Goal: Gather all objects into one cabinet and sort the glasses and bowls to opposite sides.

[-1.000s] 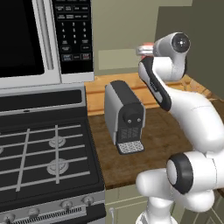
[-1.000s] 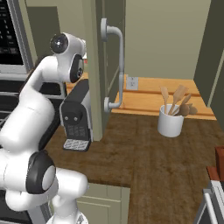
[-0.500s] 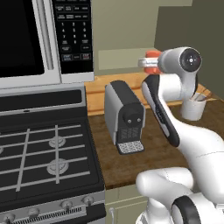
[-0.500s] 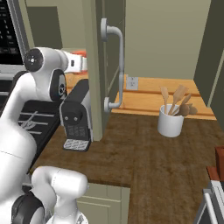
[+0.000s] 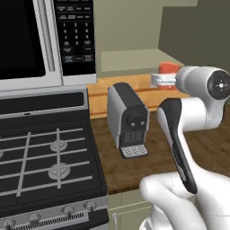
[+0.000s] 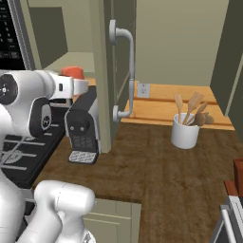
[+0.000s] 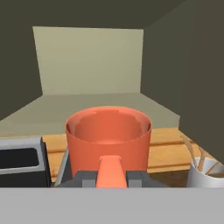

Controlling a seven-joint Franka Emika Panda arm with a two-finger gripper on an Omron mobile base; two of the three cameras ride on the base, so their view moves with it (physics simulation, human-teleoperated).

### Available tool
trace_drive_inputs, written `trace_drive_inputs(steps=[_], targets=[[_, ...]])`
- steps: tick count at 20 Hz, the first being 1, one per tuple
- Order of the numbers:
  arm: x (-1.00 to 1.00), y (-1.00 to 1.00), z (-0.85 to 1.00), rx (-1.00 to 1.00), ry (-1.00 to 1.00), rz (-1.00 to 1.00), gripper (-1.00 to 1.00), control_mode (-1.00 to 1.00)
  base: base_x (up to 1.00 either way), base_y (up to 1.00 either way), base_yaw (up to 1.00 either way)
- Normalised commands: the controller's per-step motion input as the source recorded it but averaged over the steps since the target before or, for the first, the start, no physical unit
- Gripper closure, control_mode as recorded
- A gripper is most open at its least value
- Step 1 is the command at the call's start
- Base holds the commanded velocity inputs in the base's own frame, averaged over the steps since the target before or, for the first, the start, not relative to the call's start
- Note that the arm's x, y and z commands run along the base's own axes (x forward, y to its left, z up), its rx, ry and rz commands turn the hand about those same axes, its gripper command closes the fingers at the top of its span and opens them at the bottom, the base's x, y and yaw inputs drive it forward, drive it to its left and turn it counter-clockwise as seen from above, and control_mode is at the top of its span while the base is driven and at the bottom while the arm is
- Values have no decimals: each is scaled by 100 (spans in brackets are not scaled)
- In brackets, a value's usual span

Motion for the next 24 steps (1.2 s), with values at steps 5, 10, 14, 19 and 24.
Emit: trace_drive_inputs(steps=[5, 10, 14, 19, 24], targets=[[-100, 0, 0, 0, 1, 0, 100, -100, 0, 0, 0], [-98, 0, 1, 0, 11, 0, 100, -100, 0, 0, 0], [-44, 13, 21, 0, 22, 0, 100, -100, 0, 0, 0], [6, 2, 18, 0, 18, 0, 100, -100, 0, 0, 0], [-1, -21, 1, 0, 2, 0, 100, -100, 0, 0, 0]])
